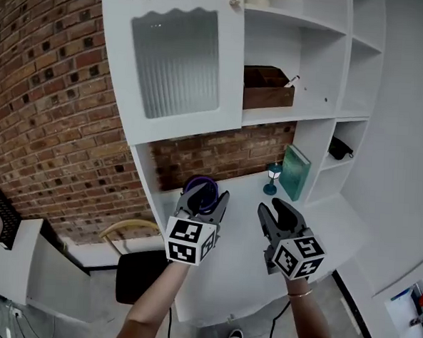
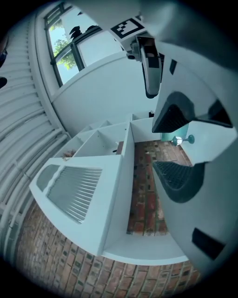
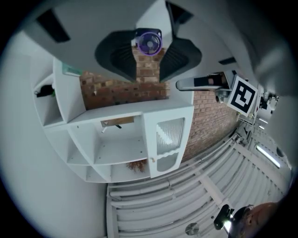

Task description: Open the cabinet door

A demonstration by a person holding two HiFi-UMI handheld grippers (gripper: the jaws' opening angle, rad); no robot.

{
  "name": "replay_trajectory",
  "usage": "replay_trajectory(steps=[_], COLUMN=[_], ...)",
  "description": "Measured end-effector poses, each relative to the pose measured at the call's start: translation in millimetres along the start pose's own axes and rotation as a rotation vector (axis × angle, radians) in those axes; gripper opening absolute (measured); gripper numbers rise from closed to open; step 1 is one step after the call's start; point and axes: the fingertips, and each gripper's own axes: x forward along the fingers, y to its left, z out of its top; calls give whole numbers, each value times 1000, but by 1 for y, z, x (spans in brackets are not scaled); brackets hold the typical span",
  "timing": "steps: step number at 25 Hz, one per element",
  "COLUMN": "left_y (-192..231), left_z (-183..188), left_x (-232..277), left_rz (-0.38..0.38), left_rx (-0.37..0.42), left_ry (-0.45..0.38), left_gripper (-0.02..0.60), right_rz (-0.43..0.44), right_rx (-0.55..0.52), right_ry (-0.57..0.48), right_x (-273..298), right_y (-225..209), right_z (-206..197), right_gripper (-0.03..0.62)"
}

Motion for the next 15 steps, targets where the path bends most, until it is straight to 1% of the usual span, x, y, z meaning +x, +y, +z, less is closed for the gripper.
replay_trajectory(steps=[5, 8, 12, 15], left_y=[7, 8, 13, 18], left_z=[50, 79, 121, 156], left_x=[14, 21, 30, 38], left_rz=[46, 67, 106, 146], left_rx=[52, 86, 128, 172], left_ry=[-65, -107, -161, -207], left_gripper=[195, 195, 196, 198], right_rz=[102, 149, 208, 235], right_rx=[-37, -66, -94, -102], right_ry=[-85, -124, -146, -159], right_x=[29, 41, 59, 73], right_y=[-4, -3, 1, 2], right_z=[56, 82, 110, 127], right_gripper=[147, 147, 147, 147])
